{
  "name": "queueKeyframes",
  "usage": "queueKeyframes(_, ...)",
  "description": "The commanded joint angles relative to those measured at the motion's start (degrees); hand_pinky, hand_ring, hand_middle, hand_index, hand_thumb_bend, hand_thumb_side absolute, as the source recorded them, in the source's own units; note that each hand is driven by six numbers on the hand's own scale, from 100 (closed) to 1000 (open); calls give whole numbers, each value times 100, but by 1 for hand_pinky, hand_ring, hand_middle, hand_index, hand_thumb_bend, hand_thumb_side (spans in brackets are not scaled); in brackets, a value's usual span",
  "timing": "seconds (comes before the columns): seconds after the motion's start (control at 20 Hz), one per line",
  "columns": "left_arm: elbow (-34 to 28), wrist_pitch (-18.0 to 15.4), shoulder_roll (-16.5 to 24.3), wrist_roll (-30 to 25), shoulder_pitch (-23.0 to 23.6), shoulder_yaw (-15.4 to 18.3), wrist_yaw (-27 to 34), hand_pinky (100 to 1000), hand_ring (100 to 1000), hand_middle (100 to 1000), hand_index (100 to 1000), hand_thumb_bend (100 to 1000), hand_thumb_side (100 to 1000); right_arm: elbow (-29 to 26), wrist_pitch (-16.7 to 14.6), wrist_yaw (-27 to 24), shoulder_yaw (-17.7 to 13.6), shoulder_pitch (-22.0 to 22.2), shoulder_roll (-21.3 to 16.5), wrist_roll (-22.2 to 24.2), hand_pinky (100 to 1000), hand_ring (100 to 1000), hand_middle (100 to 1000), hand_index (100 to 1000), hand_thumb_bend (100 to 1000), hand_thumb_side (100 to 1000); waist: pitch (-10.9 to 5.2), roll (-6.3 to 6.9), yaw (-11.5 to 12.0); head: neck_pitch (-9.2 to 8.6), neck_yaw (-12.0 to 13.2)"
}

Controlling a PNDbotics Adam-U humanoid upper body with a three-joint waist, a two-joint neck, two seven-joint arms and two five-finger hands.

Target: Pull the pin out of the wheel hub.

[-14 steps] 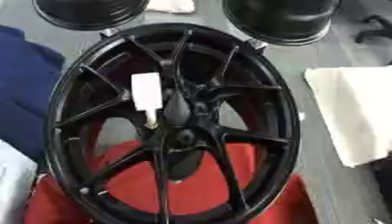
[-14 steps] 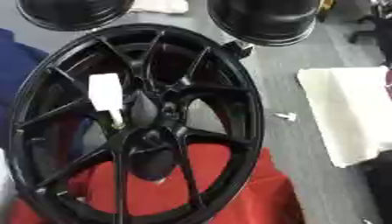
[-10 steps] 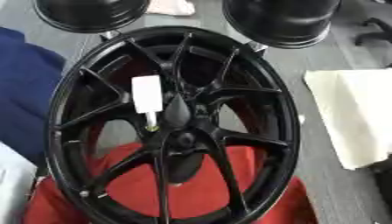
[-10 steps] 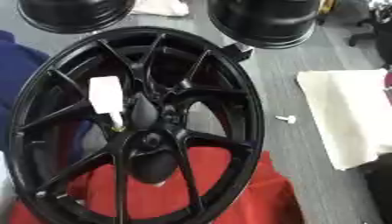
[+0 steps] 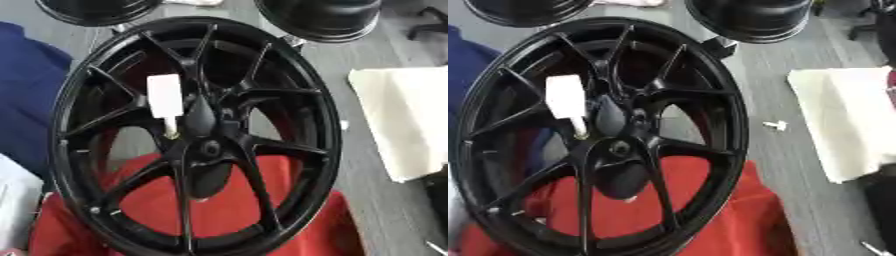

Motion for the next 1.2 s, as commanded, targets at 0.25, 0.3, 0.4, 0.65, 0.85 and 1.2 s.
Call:
queueKeyframes(0.25, -110, -216, 1474, -650, -453, -246, -663, 720, 757, 624, 709, 100, 584, -46, -14, 32, -19, 8, -215, 50, 782, 601, 556, 675, 100, 543, -159, 54, -34, 120, 43)
queueKeyframes(0.3, -110, -229, 1713, -797, -539, -298, -748, 726, 757, 627, 712, 100, 575, -41, -15, 34, -13, 16, -226, 56, 782, 601, 556, 675, 100, 543, -171, 64, -35, 112, 50)
queueKeyframes(0.4, -110, -243, 2089, -1260, -741, -383, -939, 738, 752, 628, 718, 100, 564, -31, -19, 34, -6, 35, -240, 65, 782, 601, 556, 675, 100, 543, -197, 81, -22, 96, 52)
queueKeyframes(0.65, -110, -203, 2663, -2922, -1311, -602, -1350, 768, 755, 648, 734, 100, 566, -14, -19, 30, 11, 61, -263, 85, 782, 601, 556, 675, 100, 543, -245, 103, 12, 24, 26)
queueKeyframes(0.85, -110, -211, 2990, -4178, -1703, -774, -1531, 802, 774, 688, 759, 100, 553, -9, -37, 40, 21, 76, -313, 96, 782, 602, 556, 675, 100, 541, -269, 119, -10, -58, 21)
queueKeyframes(1.2, -110, 109, 3196, -6457, -2280, -840, -1725, 850, 818, 755, 818, 147, 618, -2, -58, 84, -17, 146, -358, 57, 783, 601, 555, 675, 100, 541, -256, 159, -14, -170, 66)
